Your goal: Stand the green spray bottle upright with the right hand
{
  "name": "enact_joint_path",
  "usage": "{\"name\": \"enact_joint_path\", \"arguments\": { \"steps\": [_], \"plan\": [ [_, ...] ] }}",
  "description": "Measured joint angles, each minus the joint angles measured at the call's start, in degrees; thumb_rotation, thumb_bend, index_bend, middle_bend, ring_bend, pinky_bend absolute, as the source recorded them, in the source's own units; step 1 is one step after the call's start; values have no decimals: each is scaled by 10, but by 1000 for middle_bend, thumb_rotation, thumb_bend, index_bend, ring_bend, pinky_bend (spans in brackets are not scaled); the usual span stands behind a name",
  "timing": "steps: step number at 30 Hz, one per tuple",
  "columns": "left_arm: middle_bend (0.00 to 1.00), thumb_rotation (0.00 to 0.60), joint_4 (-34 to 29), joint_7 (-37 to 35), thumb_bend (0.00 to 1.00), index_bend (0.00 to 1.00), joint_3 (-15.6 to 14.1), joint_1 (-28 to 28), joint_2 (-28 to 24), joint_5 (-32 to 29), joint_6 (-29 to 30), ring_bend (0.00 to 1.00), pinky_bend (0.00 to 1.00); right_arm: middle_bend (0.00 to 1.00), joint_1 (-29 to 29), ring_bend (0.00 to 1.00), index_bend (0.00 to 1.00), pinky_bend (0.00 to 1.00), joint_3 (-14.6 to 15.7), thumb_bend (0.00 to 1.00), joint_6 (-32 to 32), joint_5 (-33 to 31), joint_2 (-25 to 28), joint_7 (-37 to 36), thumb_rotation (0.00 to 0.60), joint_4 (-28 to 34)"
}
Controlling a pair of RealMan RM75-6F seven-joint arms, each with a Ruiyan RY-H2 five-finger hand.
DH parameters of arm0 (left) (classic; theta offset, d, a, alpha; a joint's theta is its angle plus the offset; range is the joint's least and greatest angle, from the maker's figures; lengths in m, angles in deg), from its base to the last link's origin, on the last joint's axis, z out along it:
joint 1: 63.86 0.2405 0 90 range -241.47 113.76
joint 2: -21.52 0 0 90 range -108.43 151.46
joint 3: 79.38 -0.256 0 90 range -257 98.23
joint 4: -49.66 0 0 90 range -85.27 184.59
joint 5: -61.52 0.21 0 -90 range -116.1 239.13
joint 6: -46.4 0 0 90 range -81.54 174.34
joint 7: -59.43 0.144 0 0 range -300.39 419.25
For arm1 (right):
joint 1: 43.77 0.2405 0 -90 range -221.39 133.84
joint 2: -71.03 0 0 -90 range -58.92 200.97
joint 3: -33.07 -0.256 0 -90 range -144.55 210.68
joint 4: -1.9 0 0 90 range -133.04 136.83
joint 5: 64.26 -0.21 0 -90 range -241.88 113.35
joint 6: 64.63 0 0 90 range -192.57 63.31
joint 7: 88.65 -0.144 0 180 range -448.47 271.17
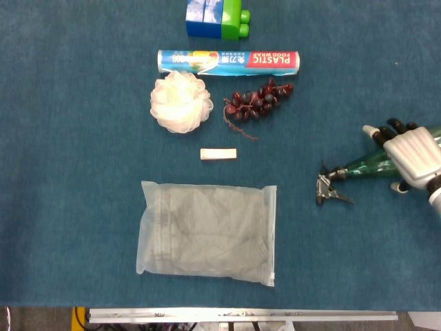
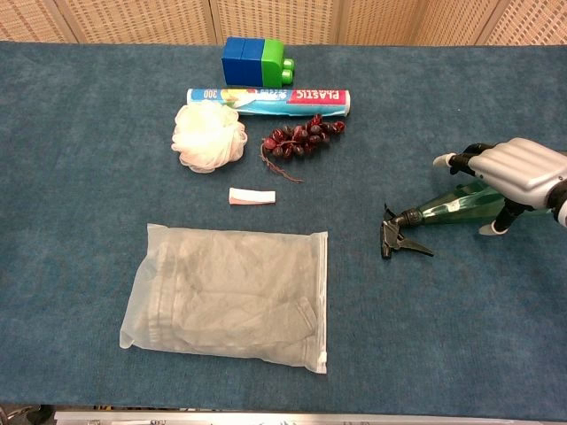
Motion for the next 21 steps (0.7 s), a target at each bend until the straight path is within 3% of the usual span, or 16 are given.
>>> {"name": "enact_joint_path", "arguments": {
  "steps": [12, 21],
  "plan": [
    [568, 600, -2, 3, 601, 314, -1, 1, -1, 0, -1, 541, 960, 362, 6, 224, 233, 312, 5, 58, 4, -2, -12, -13, 600, -23],
    [568, 600, -3, 1, 601, 314, -2, 1, -2, 2, -1, 541, 960, 516, 0, 368, 402, 406, 6, 150, -17, 15, -29, -39, 600, -48]
  ]
}}
